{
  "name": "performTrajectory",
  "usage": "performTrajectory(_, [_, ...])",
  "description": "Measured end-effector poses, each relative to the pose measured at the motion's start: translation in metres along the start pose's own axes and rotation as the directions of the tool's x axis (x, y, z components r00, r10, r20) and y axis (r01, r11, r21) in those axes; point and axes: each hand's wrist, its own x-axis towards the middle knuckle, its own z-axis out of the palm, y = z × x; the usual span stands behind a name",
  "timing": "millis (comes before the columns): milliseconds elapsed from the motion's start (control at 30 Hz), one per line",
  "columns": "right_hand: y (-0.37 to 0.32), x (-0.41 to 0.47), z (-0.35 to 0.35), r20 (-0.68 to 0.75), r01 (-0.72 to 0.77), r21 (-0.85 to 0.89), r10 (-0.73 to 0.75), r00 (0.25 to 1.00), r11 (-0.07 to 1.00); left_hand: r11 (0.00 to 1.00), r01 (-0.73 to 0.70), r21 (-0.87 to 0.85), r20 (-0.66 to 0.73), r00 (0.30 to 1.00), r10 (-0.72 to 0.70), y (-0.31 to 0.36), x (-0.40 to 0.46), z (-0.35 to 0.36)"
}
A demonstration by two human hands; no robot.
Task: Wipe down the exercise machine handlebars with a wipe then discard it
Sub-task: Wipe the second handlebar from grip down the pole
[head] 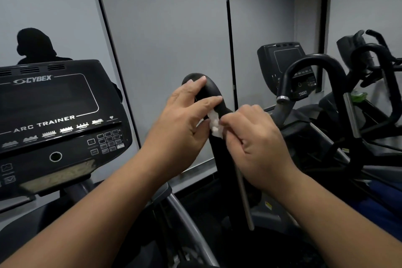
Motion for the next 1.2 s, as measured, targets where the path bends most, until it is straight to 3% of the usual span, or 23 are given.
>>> performTrajectory(233, [-0.012, -0.074, 0.004, 0.209, 0.213, -0.121, -0.184, 0.960, 0.970, 0.965, -0.100, 0.242, 0.210, 0.977, 0.048, 0.005, 0.008, -0.008])
performTrajectory(367, [0.003, -0.041, 0.001, 0.017, 0.095, -0.168, -0.094, 0.995, 0.981, 0.963, -0.112, 0.246, 0.198, 0.978, 0.064, 0.005, 0.008, -0.006])
performTrajectory(533, [0.014, -0.083, -0.002, 0.108, 0.158, -0.123, -0.145, 0.983, 0.980, 0.961, -0.103, 0.256, 0.203, 0.978, 0.050, 0.005, 0.002, -0.002])
performTrajectory(633, [0.017, -0.061, 0.001, 0.040, 0.044, -0.116, -0.040, 0.998, 0.992, 0.965, -0.090, 0.244, 0.180, 0.983, 0.046, 0.008, 0.001, 0.000])
performTrajectory(733, [0.002, -0.044, 0.014, -0.078, -0.062, 0.044, 0.065, 0.995, 0.997, 0.963, -0.068, 0.260, 0.167, 0.986, 0.025, 0.013, 0.000, 0.000])
performTrajectory(900, [-0.017, -0.100, 0.021, -0.074, -0.183, 0.133, 0.193, 0.978, 0.974, 0.941, -0.029, 0.337, 0.181, 0.983, -0.034, 0.024, -0.003, -0.001])
performTrajectory(1067, [-0.010, -0.056, 0.027, -0.184, -0.179, 0.117, 0.198, 0.963, 0.977, 0.927, -0.041, 0.373, 0.190, 0.981, -0.033, 0.024, -0.007, 0.004])
performTrajectory(1200, [-0.024, -0.104, 0.026, -0.130, -0.203, 0.147, 0.222, 0.966, 0.968, 0.932, -0.029, 0.361, 0.192, 0.980, -0.044, 0.024, -0.009, 0.004])
